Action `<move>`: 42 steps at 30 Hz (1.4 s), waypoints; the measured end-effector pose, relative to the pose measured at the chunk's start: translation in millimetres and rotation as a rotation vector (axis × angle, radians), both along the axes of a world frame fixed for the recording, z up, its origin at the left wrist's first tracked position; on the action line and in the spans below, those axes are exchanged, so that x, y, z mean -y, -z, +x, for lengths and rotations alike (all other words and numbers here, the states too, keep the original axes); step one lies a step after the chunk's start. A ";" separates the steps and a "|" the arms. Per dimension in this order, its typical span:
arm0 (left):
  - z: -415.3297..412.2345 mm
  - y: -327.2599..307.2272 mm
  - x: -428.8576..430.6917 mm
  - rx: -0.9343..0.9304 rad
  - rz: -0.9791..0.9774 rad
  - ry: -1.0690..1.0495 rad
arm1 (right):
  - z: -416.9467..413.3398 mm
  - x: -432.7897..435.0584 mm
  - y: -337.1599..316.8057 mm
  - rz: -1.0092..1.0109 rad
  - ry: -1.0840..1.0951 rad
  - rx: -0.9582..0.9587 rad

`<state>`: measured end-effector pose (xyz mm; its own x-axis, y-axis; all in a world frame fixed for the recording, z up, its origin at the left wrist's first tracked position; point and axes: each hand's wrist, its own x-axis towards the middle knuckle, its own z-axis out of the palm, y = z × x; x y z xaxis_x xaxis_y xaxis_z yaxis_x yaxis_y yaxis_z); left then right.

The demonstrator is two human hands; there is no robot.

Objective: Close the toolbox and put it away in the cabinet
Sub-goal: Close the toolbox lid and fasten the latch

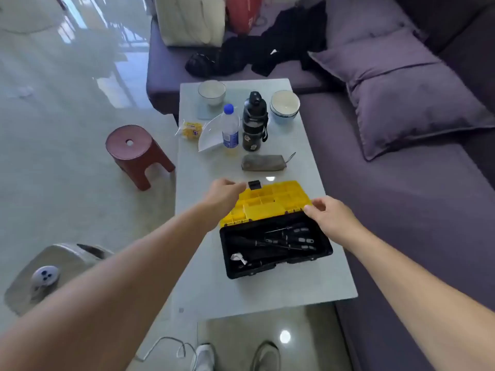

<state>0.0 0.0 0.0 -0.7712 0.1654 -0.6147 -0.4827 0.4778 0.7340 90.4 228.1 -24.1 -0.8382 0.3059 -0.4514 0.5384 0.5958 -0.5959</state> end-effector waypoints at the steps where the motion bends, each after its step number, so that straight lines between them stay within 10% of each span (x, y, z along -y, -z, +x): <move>1: -6.9 17.7 -3.2 -0.004 -0.012 0.017 | -7.7 -2.8 16.4 0.006 -0.014 0.004; 11: -47.2 174.3 11.8 0.114 -0.325 -0.191 | -110.3 -36.7 145.8 0.178 -0.096 0.061; 18: -49.6 188.0 11.2 0.400 0.132 -0.428 | -137.8 -46.3 171.0 0.033 0.124 0.131; 29: -63.3 144.8 38.2 0.395 0.306 -0.526 | -119.8 -53.2 101.8 -0.217 0.384 -0.056; 34: -39.4 108.3 49.5 0.454 0.317 -0.354 | -76.4 -40.7 73.8 -0.223 0.427 -0.098; 42: 14.8 107.9 51.0 0.243 -0.206 0.257 | 26.8 -29.4 97.2 -0.121 0.375 -0.108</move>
